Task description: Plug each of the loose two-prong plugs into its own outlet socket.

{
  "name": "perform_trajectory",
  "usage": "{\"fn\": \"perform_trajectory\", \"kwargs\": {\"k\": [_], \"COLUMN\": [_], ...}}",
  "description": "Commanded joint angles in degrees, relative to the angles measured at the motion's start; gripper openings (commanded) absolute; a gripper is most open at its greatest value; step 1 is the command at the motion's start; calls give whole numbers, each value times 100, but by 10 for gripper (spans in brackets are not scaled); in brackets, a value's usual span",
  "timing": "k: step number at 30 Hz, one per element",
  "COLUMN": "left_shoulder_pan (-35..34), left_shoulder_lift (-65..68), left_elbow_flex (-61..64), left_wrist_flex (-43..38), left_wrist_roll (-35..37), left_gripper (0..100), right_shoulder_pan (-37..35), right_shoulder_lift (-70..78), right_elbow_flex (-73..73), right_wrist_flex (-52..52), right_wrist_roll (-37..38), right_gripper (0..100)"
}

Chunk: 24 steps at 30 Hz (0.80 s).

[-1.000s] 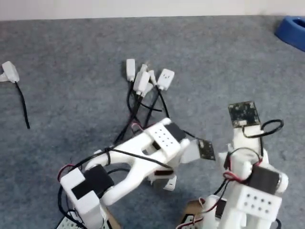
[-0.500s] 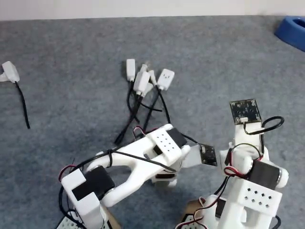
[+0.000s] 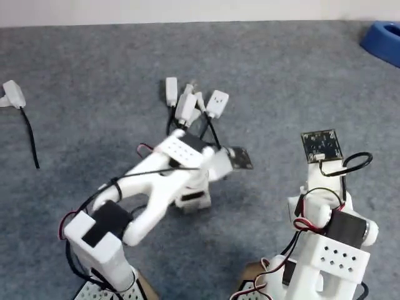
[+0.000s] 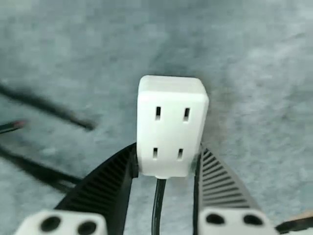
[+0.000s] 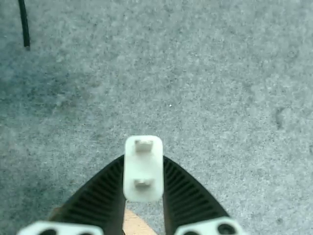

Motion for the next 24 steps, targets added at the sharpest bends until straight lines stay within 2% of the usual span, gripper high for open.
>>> {"fn": "perform_trajectory", "kwargs": {"k": [1,7,11,14,16,21,24], "left_shoulder_pan": [-163,-119,-66,-57,-92,-163,-505], "left_shoulder_lift": [-127,-119,-119,-180,-189,-198,-295], "left_elbow_flex": [-303,-277,-286,-338,-338,-338,-734], "left_wrist_flex": [-44,-9,185,369,387,413,404], "left_wrist_roll": [-211,-211,-237,-246,-246,-193,527], "left_gripper": [52,66,204,320,357,365,365], "right_shoulder_pan": [-171,-180,-242,-593,-787,-1147,-1631], "right_shoulder_lift": [40,40,66,75,75,84,101], "right_elbow_flex": [-40,-40,-40,-40,-48,-101,-101], "right_wrist_flex": [-13,22,-4,31,84,338,338], "right_wrist_roll": [-18,-18,-9,-9,-9,-9,-149], "right_gripper": [6,6,6,6,6,6,6]}}
